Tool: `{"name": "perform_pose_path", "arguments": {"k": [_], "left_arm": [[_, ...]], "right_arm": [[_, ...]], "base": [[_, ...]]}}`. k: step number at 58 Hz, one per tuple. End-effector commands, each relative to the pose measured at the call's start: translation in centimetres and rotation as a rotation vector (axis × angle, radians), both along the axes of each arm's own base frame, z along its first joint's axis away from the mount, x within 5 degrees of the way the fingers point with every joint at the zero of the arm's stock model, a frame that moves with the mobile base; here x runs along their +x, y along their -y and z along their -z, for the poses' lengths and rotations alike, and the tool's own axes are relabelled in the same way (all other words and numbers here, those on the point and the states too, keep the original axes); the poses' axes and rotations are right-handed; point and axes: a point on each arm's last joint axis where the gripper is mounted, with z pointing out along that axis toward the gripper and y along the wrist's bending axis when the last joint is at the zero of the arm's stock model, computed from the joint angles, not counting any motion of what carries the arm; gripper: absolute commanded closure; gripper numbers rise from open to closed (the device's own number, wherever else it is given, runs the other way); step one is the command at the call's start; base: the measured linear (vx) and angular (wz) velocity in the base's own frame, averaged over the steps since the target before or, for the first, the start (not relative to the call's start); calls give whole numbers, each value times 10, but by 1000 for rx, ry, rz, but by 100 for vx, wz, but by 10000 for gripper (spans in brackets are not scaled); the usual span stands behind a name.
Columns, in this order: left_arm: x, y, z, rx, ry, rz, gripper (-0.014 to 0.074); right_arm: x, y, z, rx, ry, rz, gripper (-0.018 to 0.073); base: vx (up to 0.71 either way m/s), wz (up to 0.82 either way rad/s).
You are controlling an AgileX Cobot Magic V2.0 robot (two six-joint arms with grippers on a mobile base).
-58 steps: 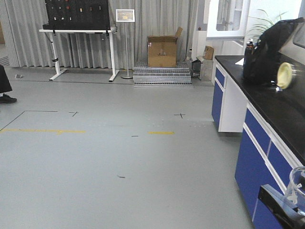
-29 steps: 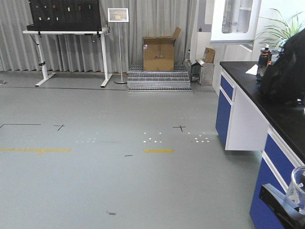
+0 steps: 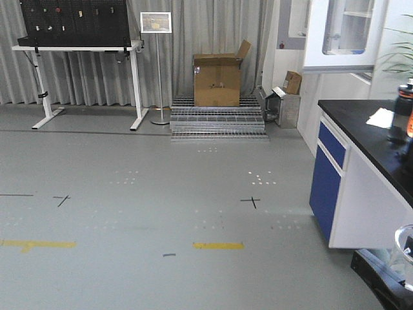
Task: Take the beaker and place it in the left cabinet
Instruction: 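Hold the beaker in the right gripper while driving away from the bench, then drive to the open white cabinet holding the beaker in the right gripper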
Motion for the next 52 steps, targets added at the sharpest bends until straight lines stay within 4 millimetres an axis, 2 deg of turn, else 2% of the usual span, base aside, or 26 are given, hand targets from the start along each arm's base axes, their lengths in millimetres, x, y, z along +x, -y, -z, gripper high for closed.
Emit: {"name": "perform_pose_path", "arguments": {"k": [1,52], "left_arm": [[-1,0,-3,-31,80,4,596],[-1,0,-3,-31,80,4,596]], "right_arm": [[0,1,-12,3,38,6,564],[-1,1,-13,4,41,6,564]], "base": [[78,3],[78,-1]]}}
